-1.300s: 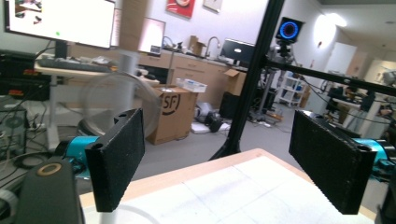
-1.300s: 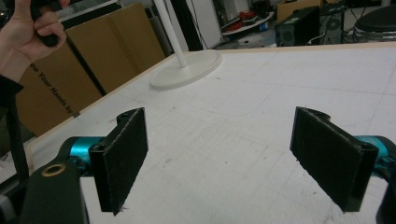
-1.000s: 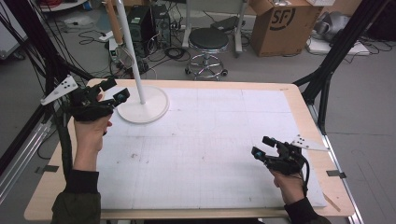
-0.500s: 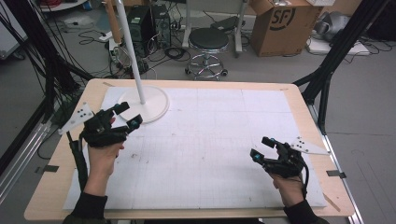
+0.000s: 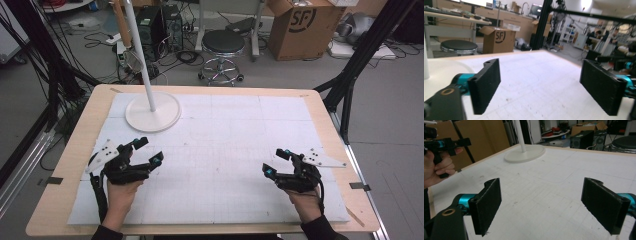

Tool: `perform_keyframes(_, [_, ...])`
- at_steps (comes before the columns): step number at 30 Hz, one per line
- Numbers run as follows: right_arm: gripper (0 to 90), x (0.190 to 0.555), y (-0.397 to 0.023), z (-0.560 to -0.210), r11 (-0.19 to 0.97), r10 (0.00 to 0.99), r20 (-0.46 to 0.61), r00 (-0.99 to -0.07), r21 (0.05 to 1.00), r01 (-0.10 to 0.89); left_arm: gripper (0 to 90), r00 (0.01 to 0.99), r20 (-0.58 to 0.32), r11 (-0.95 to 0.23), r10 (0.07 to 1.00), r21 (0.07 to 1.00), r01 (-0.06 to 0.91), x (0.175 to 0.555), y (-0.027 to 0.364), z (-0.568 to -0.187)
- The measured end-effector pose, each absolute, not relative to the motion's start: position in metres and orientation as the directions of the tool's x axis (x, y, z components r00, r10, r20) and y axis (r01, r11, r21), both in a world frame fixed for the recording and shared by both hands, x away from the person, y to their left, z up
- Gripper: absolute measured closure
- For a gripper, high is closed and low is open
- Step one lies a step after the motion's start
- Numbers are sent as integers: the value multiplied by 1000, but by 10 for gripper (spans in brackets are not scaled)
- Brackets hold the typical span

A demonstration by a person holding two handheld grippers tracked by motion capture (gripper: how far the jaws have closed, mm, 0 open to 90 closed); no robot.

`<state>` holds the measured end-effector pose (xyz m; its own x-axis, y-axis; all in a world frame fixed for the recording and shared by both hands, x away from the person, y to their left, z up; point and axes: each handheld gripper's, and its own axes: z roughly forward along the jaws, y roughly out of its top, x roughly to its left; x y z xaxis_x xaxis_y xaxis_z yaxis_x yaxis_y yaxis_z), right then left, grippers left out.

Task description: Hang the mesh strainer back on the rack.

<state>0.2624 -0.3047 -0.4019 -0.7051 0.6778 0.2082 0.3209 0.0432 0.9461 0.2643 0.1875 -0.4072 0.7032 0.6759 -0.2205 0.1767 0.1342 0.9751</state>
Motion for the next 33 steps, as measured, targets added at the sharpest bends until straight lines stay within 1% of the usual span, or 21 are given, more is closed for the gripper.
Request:
perform_keyframes(3, [152,261,-301,-404,61,676,200,-710,944,324,157,721,-214,113,659,976,186,257,179,-411])
perform_keyframes(7, [150,262,-298,-406,72,675,194,-712,943,325,159,720,-182,70,670,981,182,248,172,-416])
perform_keyframes(16, [149,261,-298,-413,108,683,170,-710,938,328,159,721,-208,92,661,976,198,241,175,-427])
perform_keyframes(26, [148,262,-299,-416,109,686,177,-706,934,340,159,716,-180,65,675,980,185,240,174,-429])
perform_keyframes(33, [148,262,-298,-415,109,688,177,-704,934,341,159,720,-177,70,671,982,175,239,174,-428])
